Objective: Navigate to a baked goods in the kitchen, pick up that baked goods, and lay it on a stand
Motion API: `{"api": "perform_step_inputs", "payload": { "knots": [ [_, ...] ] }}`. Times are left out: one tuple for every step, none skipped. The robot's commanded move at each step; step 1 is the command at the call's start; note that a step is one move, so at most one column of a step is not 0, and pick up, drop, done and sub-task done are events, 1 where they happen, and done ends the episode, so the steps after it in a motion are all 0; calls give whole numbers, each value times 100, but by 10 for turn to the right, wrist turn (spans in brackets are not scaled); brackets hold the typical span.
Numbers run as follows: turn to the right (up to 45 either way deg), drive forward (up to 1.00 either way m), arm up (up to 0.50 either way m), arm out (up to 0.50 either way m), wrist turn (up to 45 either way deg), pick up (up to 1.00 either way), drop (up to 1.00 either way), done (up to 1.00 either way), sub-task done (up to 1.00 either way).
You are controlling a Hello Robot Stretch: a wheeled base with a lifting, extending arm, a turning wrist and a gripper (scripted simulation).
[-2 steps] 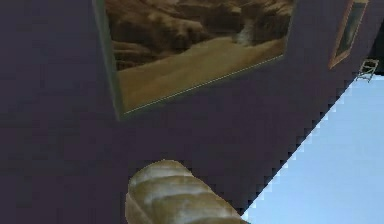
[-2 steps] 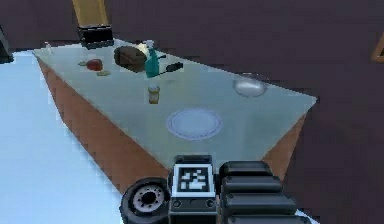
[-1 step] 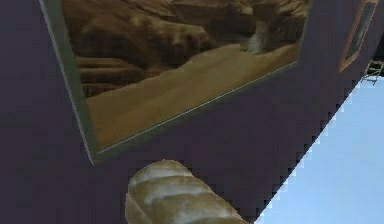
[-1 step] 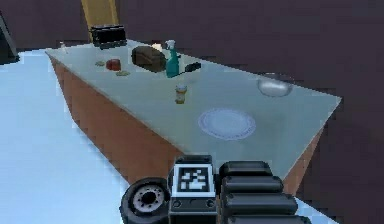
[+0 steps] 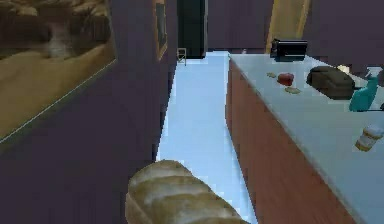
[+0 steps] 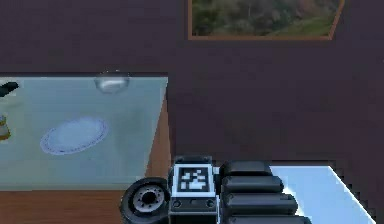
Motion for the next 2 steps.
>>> {"api": "perform_step_inputs", "payload": {
  "knots": [
    [450, 0, 0, 0, 0, 0, 0, 0, 0],
    [420, 0, 0, 0, 0, 0, 0, 0, 0]
  ]
}}
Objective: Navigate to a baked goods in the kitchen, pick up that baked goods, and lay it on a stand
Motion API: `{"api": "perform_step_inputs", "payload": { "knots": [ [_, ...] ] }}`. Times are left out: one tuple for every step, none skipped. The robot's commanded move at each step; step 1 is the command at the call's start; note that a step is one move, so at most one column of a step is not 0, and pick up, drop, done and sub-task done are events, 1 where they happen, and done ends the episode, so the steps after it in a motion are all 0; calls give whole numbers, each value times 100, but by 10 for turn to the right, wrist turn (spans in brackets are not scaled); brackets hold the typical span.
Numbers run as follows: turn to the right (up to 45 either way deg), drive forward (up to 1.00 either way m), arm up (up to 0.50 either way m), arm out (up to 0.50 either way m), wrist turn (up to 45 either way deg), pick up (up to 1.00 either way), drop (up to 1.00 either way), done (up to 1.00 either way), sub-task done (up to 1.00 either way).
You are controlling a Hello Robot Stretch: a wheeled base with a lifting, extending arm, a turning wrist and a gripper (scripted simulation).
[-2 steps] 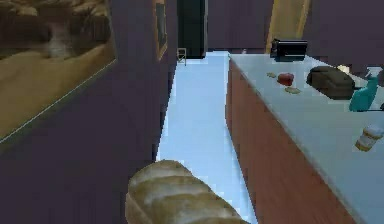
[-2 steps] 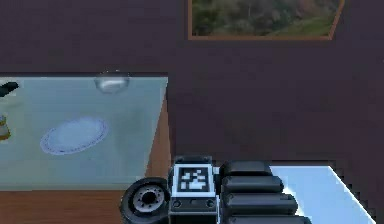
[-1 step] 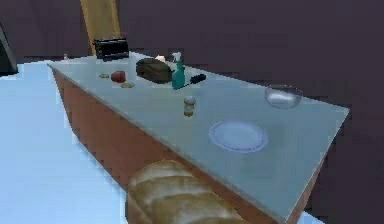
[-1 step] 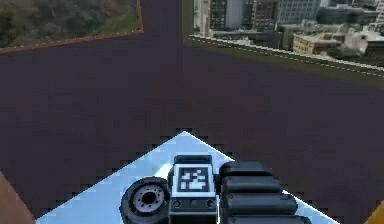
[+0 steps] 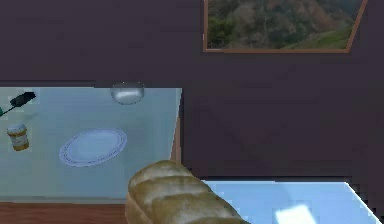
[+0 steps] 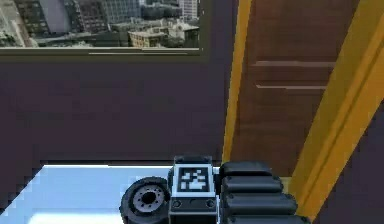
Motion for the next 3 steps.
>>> {"api": "perform_step_inputs", "payload": {
  "knots": [
    [0, 5, 0, 0, 0, 0, 0, 0, 0],
    [-450, 0, 0, 0, 0, 0, 0, 0, 0],
    [-420, 0, 0, 0, 0, 0, 0, 0, 0]
  ]
}}
